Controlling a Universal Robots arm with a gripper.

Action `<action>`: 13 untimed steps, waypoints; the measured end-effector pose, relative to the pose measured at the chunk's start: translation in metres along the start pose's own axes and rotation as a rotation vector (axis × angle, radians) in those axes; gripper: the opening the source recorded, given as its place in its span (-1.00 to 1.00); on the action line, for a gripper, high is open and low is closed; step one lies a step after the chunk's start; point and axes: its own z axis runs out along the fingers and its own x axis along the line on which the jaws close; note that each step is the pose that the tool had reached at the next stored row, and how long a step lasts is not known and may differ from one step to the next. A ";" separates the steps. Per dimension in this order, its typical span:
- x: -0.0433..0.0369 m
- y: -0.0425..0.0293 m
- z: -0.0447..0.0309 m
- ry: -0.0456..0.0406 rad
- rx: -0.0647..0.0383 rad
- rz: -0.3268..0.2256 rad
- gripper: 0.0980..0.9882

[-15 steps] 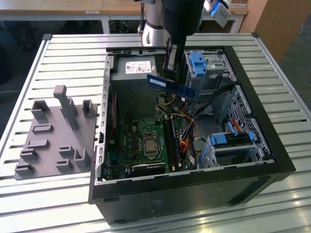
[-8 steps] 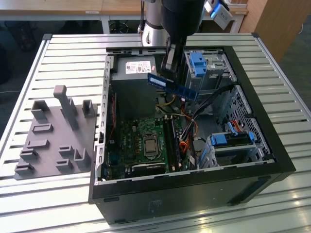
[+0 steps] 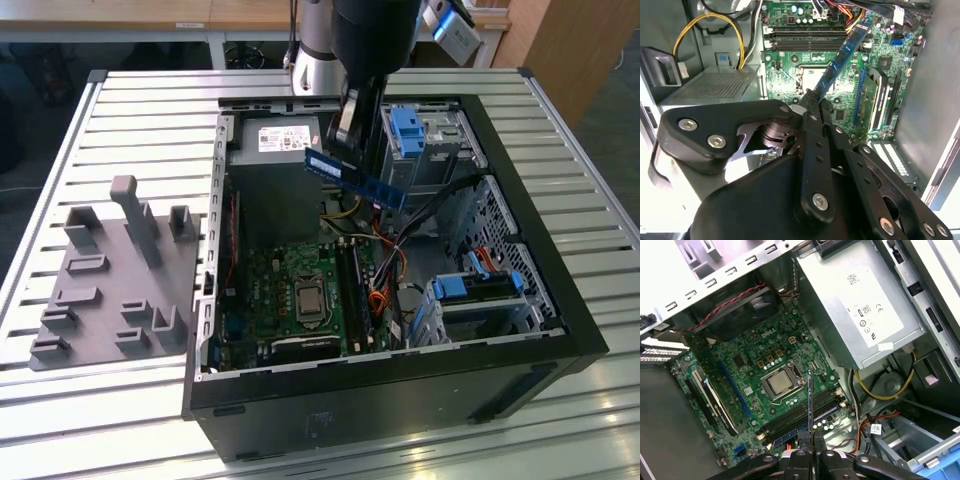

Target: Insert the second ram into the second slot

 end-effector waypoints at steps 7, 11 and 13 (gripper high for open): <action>0.0000 0.0000 0.0001 -0.0003 0.001 0.056 -0.91; 0.0000 0.0000 0.0001 -0.0002 0.001 0.089 -0.91; 0.0000 0.0000 0.0002 -0.0002 0.001 0.106 -0.91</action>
